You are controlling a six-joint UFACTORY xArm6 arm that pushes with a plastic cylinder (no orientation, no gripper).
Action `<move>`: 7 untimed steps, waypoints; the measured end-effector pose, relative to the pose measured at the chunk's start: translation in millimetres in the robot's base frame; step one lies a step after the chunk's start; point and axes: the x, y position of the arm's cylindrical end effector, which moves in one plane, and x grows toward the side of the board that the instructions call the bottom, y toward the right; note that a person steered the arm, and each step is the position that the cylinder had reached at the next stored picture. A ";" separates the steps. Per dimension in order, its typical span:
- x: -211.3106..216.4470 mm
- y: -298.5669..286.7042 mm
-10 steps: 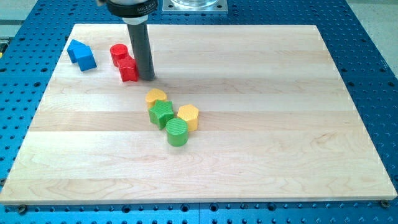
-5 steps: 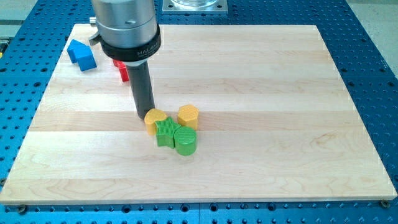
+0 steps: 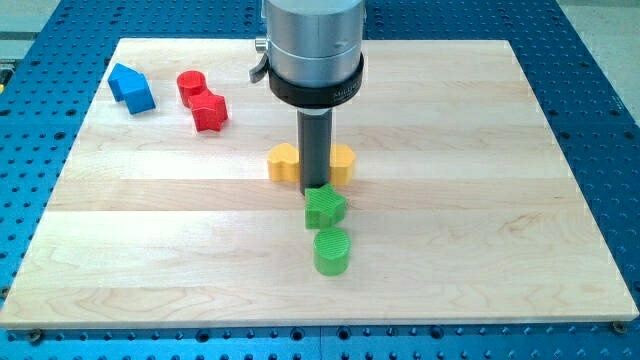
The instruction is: Move the green blocks to the bottom center of the board
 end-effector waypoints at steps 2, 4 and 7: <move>0.0 -9.5; 12.5 -8.9; 35.7 -74.8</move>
